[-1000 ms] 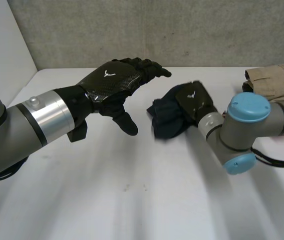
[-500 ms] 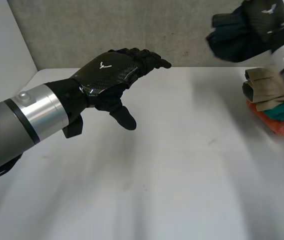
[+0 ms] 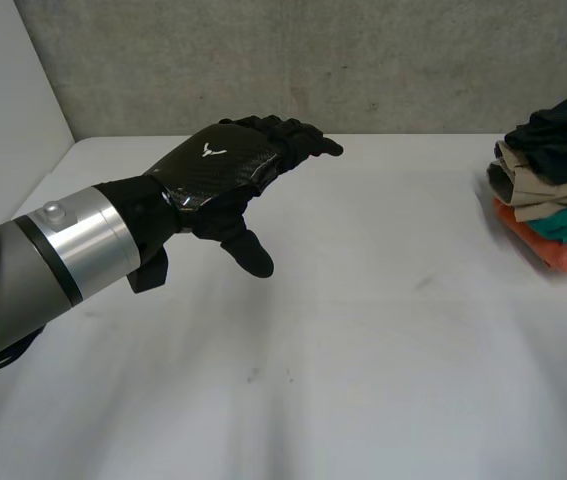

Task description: Fold the laundry.

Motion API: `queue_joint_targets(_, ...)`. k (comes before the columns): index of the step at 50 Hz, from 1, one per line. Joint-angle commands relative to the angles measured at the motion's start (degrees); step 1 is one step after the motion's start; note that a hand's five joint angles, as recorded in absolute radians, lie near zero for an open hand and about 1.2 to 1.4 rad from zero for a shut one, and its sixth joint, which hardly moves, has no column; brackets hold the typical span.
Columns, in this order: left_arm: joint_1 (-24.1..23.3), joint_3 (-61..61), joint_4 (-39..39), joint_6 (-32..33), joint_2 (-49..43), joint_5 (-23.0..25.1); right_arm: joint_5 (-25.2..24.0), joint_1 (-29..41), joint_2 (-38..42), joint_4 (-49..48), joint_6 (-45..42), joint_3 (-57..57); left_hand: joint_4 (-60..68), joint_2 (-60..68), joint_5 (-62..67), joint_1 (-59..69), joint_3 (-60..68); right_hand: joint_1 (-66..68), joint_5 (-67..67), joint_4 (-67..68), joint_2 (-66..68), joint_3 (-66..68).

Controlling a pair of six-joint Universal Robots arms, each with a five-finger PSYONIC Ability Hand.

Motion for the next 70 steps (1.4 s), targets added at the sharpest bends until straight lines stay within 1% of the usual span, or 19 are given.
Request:
queue_joint_targets(1, -0.17, 0.12, -0.01, 0.1, 0.26, -0.09, -0.69, -2.69, 0.64, 3.6, -0.21, 0.15, 0.28, 0.43, -0.74, 0.99, 0.0, 26.44, 16.25, 12.43, 13.9, 13.22)
queue_joint_targets(5, -0.26, 0.29, -0.01, 0.1, 0.7, -0.09, -0.87, -3.92, 0.73, 6.59, -0.21, -0.46, 0.28, 0.43, -0.74, 0.99, 0.0, 26.44, 16.25, 12.43, 13.9, 13.22)
queue_joint_targets(16, -0.35, 0.21, -0.01, 0.1, 0.96, -0.09, -0.16, -5.07, 4.68, 9.06, -0.74, -2.66, 0.28, 0.43, -0.74, 0.99, 0.0, 26.17, 15.97, 12.15, 13.63, 12.95)
queue_joint_targets(17, -0.35, 0.12, -0.01, 0.1, 0.96, -0.17, -0.16, -5.07, 4.68, 9.32, -0.74, -2.66, 0.28, 0.43, -0.74, 0.99, 0.0, 21.51, 11.31, 7.49, 8.96, 8.28)
queue_joint_targets(18, -0.35, 0.12, -0.01, 0.1, 0.96, -0.17, -0.08, -4.98, 4.51, 9.67, -0.74, -2.49, 0.28, 0.43, -0.74, 0.99, 0.0, 4.31, -5.89, -9.71, -8.24, -8.92)
queue_joint_targets(22, -0.35, -0.06, -0.1, 0.1, 0.96, -0.26, 0.01, -4.54, 4.6, 9.94, -1.0, -2.31, 0.28, 0.43, -0.74, 0.99, 0.0, 0.12, -10.08, -13.9, -12.43, -13.11)
queue_joint_targets(24, -0.35, -0.06, -0.1, 0.02, 0.96, -0.26, 0.1, -4.28, 4.68, 10.11, -1.0, -2.31, 0.28, 0.44, -0.74, 0.99, 0.01, -17.99, -28.19, -32.01, -30.53, -31.22)
queue_joint_targets(27, -0.26, -0.32, -0.1, 0.1, 0.96, -0.17, 0.8, -4.36, 4.16, 10.99, -1.0, -1.78, 0.45, 0.6, -0.58, 1.16, 0.17, -37.34, -47.54, -51.36, -49.88, -50.56)
queue_joint_targets(29, -0.26, -0.32, -0.1, 0.1, 0.96, -0.26, 1.15, -4.37, 3.46, 11.43, -1.0, -1.52, 0.45, 0.6, -0.58, 1.16, 0.17, -43.56, -53.75, -57.57, -56.1, -56.78)
queue_joint_targets(42, -0.26, -0.23, -0.09, 0.1, 1.84, -0.17, 1.59, -5.59, -4.36, 14.24, -0.92, 1.64, 0.45, 0.6, -0.58, 1.16, 0.17, -43.56, -53.75, -57.57, -56.1, -56.78)
queue_joint_targets(53, -0.26, -0.06, -0.1, 0.02, 2.37, -0.17, 2.21, -8.4, -8.15, 18.02, -1.27, 2.52, 0.28, 0.43, -0.74, 0.99, 0.0, -43.56, -53.75, -57.57, -56.1, -56.78)
queue_joint_targets(57, -0.26, -0.15, -0.1, -0.07, 3.07, -0.17, 4.93, -10.86, -9.38, 19.43, -5.65, 3.23, 0.11, 0.27, -0.91, 0.82, -0.16, -43.56, -53.75, -57.57, -56.1, -56.78)
queue_joint_targets(61, 0.09, -0.23, -0.1, -0.16, 3.77, -0.26, 12.47, -12.45, -11.05, 21.27, -16.62, 2.7, -0.05, 0.1, -1.08, 0.66, -0.33, -43.56, -53.75, -57.57, -56.1, -56.78)
queue_joint_targets(62, 0.09, -0.23, -0.1, -0.16, 3.86, -0.26, 16.93, -13.06, -11.75, 21.54, -21.78, 2.09, -0.05, 0.1, -1.08, 0.66, -0.33, -43.56, -53.75, -57.57, -56.1, -56.78)
queue_joint_targets(65, 0.27, -0.15, -0.1, -0.16, 4.39, -0.26, 23.63, -13.42, -12.54, 21.28, -28.58, 0.42, -0.05, 0.1, -1.08, 0.66, -0.33, -43.56, -53.75, -57.57, -56.1, -56.78)
queue_joint_targets(66, 0.35, -0.15, -0.1, -0.16, 4.56, -0.35, 27.31, -13.24, -13.15, 21.1, -31.56, -1.06, -0.22, -0.07, -1.25, 0.49, -0.5, -43.56, -53.75, -57.57, -56.1, -56.78)
queue_joint_targets(68, 0.35, 0.12, -0.1, -0.25, 4.83, -0.44, 30.06, -12.72, -13.42, 20.4, -32.64, -2.22, -0.22, -0.07, -1.25, 0.49, -0.5, -43.56, -53.75, -57.57, -56.1, -56.78)
queue_joint_targets(69, 0.44, 0.55, -0.01, -0.33, 5.18, -0.61, 30.68, -12.11, -13.42, 20.05, -32.3, -2.48, -0.06, 0.1, -1.08, 0.65, -0.33, -43.56, -53.75, -57.57, -56.1, -56.78)
queue_joint_targets(70, 0.53, 0.73, -0.01, -0.34, 5.27, -0.7, 30.51, -9.58, -14.03, 19.0, -30.29, -2.83, -0.05, 0.1, -1.08, 0.66, -0.33, -43.56, -53.75, -57.57, -56.1, -56.78)
